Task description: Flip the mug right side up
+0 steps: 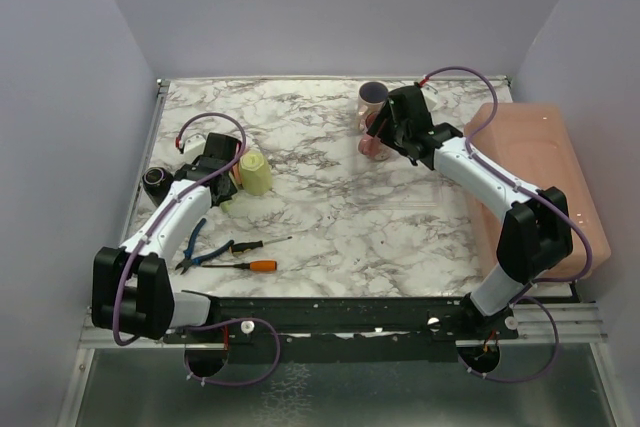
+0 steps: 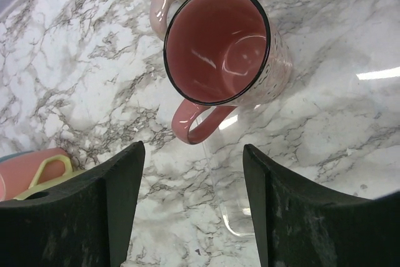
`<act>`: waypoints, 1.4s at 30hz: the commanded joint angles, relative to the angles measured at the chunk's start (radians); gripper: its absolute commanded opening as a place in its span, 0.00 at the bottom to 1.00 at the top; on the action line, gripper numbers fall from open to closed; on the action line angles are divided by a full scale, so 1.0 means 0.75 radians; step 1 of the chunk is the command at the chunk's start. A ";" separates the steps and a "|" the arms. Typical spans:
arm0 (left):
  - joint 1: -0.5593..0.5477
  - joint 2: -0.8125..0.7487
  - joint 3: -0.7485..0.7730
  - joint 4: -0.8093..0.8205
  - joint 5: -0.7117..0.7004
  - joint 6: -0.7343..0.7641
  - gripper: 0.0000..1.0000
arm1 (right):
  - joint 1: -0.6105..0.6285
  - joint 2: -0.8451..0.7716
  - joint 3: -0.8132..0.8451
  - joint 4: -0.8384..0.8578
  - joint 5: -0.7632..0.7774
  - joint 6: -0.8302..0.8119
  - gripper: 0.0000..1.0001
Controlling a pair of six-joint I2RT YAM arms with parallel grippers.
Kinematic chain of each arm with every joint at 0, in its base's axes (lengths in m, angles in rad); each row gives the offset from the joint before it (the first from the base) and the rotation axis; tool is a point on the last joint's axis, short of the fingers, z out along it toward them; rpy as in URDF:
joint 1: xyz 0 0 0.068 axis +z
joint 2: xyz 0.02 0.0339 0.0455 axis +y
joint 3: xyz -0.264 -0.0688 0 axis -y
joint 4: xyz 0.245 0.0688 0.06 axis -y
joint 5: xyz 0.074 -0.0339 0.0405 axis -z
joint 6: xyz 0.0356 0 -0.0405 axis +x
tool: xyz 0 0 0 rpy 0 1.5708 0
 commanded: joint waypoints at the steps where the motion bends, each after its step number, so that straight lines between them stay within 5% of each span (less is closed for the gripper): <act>1: 0.045 0.058 -0.032 0.152 0.119 0.098 0.47 | -0.014 -0.011 -0.010 -0.020 0.027 -0.003 0.67; 24: 0.077 0.145 -0.066 0.288 0.237 0.186 0.29 | -0.028 0.018 0.008 -0.023 0.013 -0.001 0.66; 28: 0.077 0.145 -0.067 0.289 0.236 0.195 0.18 | -0.028 0.016 0.009 -0.025 0.015 -0.001 0.65; 31: 0.076 0.140 -0.069 0.289 0.235 0.198 0.00 | -0.029 0.013 0.006 -0.026 0.018 0.001 0.65; 42: 0.077 -0.045 -0.060 0.236 0.118 0.058 0.00 | -0.030 -0.006 -0.002 -0.024 0.025 0.009 0.64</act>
